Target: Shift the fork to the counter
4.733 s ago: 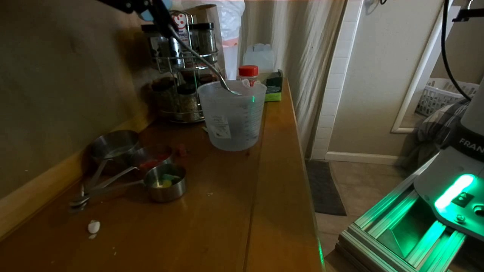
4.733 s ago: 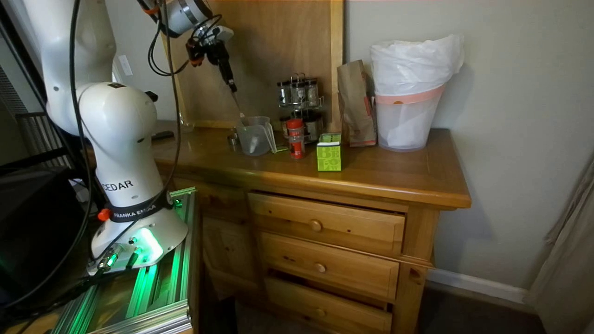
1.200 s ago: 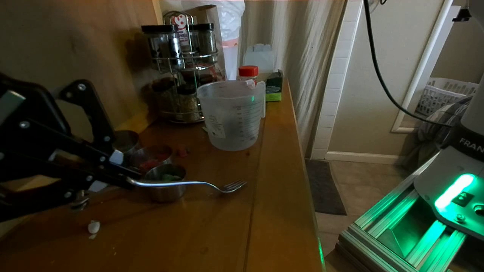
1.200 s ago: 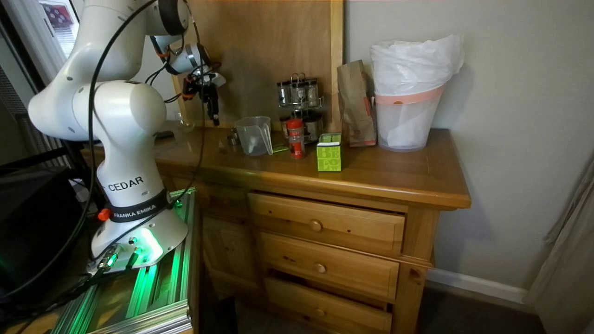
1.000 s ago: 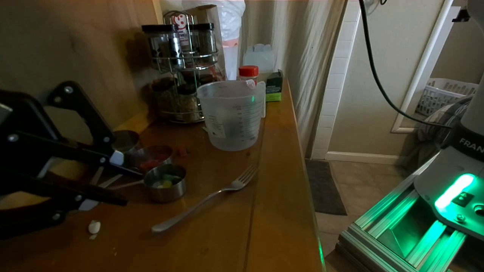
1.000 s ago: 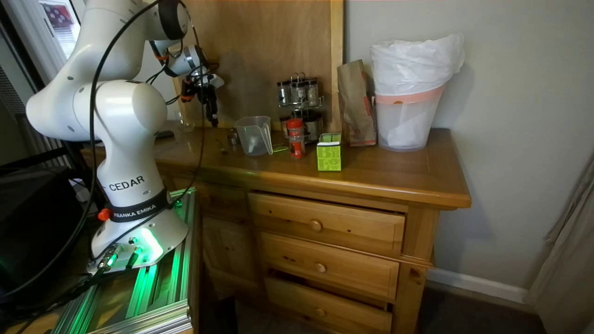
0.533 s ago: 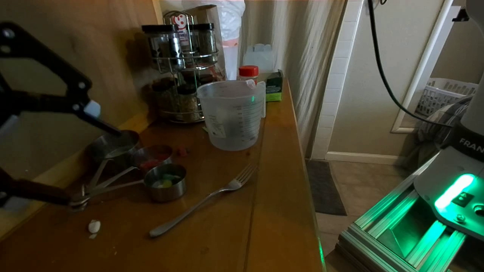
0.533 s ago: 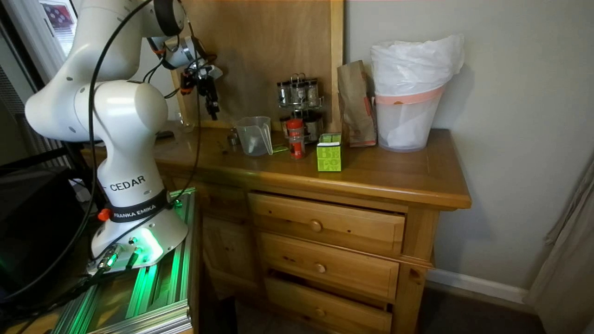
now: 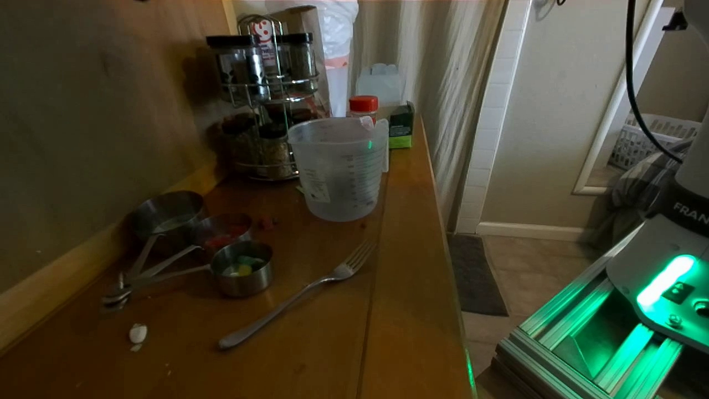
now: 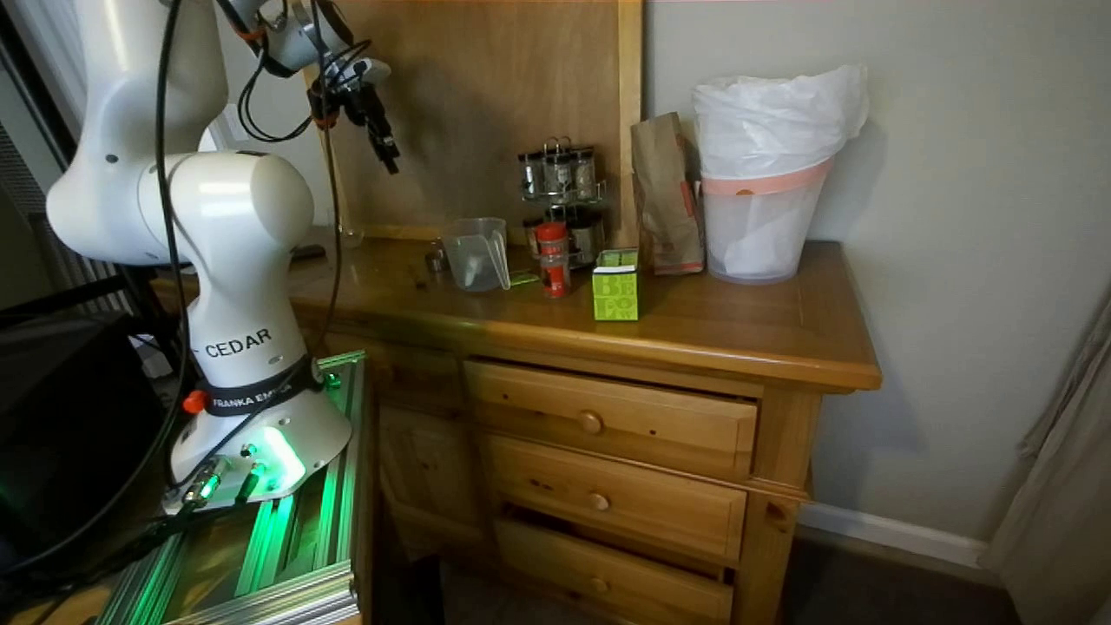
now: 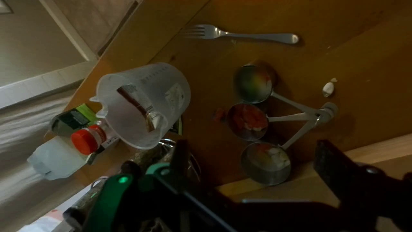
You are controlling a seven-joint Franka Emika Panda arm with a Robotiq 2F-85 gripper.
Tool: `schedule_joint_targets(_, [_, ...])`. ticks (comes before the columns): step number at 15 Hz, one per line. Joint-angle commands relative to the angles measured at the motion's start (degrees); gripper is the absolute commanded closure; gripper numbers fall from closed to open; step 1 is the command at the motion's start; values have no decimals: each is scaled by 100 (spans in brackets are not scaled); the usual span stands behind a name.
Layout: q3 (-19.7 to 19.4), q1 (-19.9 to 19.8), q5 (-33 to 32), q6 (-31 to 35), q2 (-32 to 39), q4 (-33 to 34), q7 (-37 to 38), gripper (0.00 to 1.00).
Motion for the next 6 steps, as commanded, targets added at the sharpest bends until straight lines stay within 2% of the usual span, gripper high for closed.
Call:
schedule_joint_targets(1, [251,-222,-611,936,-925,-1398,-81,0])
schedule_joint_targets(4, [390,-491,-848,1987,-1506,-2295,-30,0])
schedule_joint_targets(5, [486,-462,-692,1339,-908,-1451,-28,0])
schedule_joint_targets(6, [543,-543,-702,1439,-1003,-1613,-29,0])
